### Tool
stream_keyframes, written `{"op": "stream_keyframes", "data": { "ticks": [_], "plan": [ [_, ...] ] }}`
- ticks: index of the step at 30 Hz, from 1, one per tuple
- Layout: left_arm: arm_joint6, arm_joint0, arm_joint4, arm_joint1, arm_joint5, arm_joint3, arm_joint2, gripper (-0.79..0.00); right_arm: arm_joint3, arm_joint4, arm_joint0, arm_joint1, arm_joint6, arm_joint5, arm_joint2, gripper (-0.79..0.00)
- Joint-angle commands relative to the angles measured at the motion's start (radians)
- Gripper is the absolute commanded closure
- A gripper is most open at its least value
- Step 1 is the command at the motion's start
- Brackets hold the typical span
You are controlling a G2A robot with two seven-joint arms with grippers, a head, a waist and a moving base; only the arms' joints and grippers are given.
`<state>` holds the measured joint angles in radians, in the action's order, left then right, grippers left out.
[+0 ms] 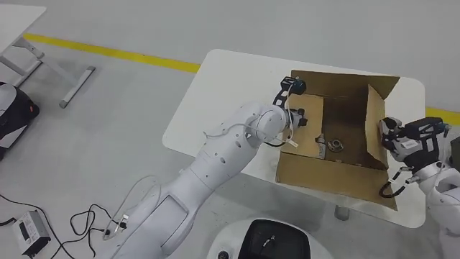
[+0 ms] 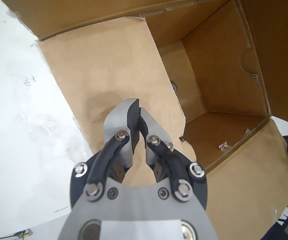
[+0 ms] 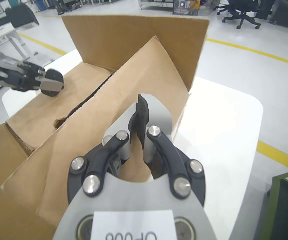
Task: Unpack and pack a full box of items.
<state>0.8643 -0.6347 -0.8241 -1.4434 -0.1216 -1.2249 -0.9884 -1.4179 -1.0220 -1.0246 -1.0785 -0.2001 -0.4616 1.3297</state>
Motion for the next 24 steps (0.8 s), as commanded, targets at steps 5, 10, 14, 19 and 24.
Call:
{"op": "stream_keyframes", "data": {
  "ticks": [5,10,14,19,24],
  "plan": [
    [0.032,-0.039,-0.025,0.017,-0.007,-0.074,-0.048,-0.249,0.022,-0.019,0.036,-0.004,-0.081,-0.004,-0.033,0.0],
    [0.051,-0.066,-0.045,0.028,-0.016,-0.119,-0.081,-0.259,0.024,-0.017,0.065,-0.009,-0.13,0.005,-0.054,0.0],
    [0.07,-0.09,-0.053,0.036,-0.021,-0.171,-0.107,-0.271,0.031,-0.023,0.078,-0.011,-0.159,0.006,-0.07,0.0],
    [0.082,-0.118,-0.062,0.046,-0.013,-0.236,-0.136,-0.277,0.051,-0.024,0.101,-0.016,-0.194,0.006,-0.093,0.0],
    [0.093,-0.138,-0.045,0.053,0.008,-0.285,-0.162,-0.785,0.069,-0.028,0.119,-0.021,-0.204,0.005,-0.114,0.0]
  ]
}}
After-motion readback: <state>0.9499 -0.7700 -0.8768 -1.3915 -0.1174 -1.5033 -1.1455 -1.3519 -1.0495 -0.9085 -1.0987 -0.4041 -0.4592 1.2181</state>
